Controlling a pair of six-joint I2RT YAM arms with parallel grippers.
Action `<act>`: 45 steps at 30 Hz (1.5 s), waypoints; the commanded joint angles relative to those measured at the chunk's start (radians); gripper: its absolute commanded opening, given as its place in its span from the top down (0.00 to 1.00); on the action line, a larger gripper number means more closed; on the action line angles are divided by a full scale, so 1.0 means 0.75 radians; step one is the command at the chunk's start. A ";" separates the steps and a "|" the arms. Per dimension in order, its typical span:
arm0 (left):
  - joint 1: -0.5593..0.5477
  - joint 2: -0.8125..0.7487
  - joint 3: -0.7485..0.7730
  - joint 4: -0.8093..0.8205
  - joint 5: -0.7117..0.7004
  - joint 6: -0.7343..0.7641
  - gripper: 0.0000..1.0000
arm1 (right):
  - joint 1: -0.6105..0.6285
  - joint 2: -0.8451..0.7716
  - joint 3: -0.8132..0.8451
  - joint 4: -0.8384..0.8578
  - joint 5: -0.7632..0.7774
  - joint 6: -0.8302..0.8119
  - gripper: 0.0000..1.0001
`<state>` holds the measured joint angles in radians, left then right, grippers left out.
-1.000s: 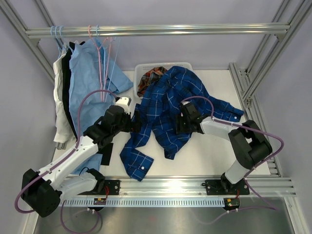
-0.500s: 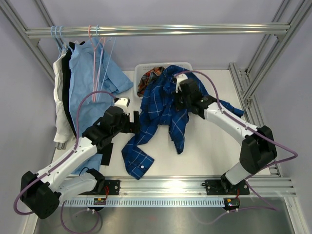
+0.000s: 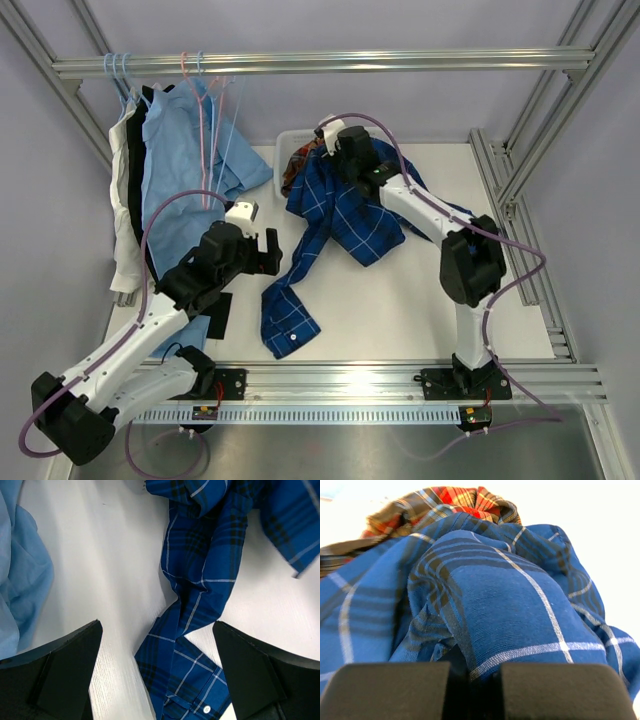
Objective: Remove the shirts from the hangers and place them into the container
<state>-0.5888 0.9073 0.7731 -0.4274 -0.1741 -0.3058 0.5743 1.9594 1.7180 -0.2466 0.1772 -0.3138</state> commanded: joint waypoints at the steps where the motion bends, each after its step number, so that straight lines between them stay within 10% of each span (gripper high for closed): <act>1: -0.002 -0.036 -0.033 0.046 -0.038 0.027 0.01 | 0.009 0.089 0.141 0.130 0.117 -0.097 1.00; 11: -0.002 -0.087 -0.110 0.104 -0.050 0.023 0.01 | 0.009 0.598 0.671 -0.437 -0.023 0.127 1.00; 26: -0.002 -0.095 -0.116 0.120 0.011 0.039 0.01 | 0.005 0.615 0.471 -1.062 -0.281 0.304 1.00; 33: -0.002 -0.095 -0.108 0.134 0.022 0.048 0.01 | 0.007 0.335 0.235 -0.927 -0.243 0.339 1.00; 45: -0.002 -0.122 -0.106 0.112 0.005 0.021 0.01 | 0.003 0.263 0.536 -0.745 -0.056 0.277 1.00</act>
<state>-0.5888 0.8436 0.6891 -0.3935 -0.1680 -0.2852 0.5789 2.2475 2.0613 -0.8742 0.0864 -0.0853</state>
